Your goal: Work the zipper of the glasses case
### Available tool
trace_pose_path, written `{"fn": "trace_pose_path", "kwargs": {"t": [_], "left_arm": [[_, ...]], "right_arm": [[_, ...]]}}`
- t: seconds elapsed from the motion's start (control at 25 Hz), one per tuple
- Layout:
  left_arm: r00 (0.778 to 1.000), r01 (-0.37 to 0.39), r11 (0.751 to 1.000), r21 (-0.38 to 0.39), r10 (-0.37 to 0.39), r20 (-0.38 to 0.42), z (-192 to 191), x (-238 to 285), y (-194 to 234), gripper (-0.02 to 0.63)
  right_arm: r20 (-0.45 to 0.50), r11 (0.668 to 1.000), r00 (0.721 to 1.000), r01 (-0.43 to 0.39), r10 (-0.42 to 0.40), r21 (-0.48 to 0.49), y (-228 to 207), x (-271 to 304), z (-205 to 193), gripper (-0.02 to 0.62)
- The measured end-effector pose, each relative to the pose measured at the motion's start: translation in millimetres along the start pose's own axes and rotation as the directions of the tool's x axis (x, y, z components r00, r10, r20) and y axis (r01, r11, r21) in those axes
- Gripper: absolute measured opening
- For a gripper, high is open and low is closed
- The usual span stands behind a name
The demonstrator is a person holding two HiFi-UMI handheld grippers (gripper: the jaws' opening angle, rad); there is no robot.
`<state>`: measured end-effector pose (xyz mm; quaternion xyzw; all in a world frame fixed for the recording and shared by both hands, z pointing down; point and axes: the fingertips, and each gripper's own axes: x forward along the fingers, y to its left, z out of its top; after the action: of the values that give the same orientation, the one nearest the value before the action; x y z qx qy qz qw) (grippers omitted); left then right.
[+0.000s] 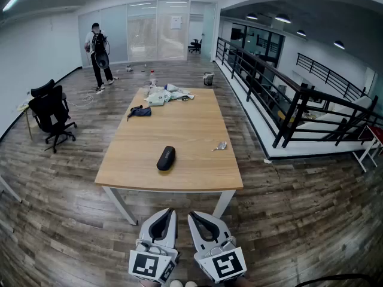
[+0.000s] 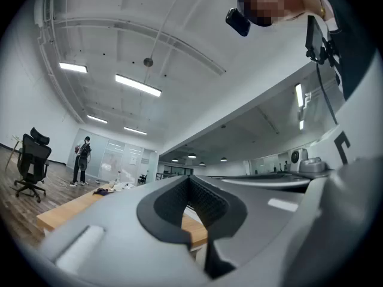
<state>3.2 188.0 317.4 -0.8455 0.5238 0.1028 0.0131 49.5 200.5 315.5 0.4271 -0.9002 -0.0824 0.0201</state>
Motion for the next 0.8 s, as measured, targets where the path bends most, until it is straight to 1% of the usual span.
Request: {"fn": "trace_pose_path", "kwargs": {"t": [0.16,0.24,0.4,0.52,0.64,0.8], "left_arm": [[1.000,-0.014,1.000,-0.003,0.014,-0.020,-6.1,7.8,3.3,0.003],[0.999,-0.019,1.000,-0.011,0.018,-0.031,-9.1,13.5,6.3,0.003],[0.999,-0.024,1.000,-0.008,0.024,-0.025,-9.4,31.4,22.3,0.003],[0.999,-0.025,1.000,-0.010,0.024,-0.029,-17.9,51.3,42.0,0.003],[0.999,-0.029,1.000,-0.011,0.028,-0.028,-27.8,79.7,71.1,0.003],[1.000,0.003,1.000,-0.012,-0.004,-0.010,-29.2,133.5,111.2,0.003]], "right_arm": [[0.033,1.000,0.999,-0.011,0.011,-0.006,-7.5,4.7,-1.3,0.008],[0.029,1.000,0.999,-0.014,0.014,-0.012,-11.7,9.7,-4.1,0.008],[0.035,1.000,0.999,-0.022,0.023,-0.009,-20.1,34.3,-5.0,0.008],[0.032,1.000,0.999,-0.024,0.024,-0.007,-29.6,61.3,-14.3,0.008],[0.039,1.000,0.999,-0.018,0.019,-0.017,-44.4,96.7,-24.2,0.008],[0.041,1.000,0.999,0.006,-0.004,-0.029,-72.9,157.2,-29.7,0.008]]}}
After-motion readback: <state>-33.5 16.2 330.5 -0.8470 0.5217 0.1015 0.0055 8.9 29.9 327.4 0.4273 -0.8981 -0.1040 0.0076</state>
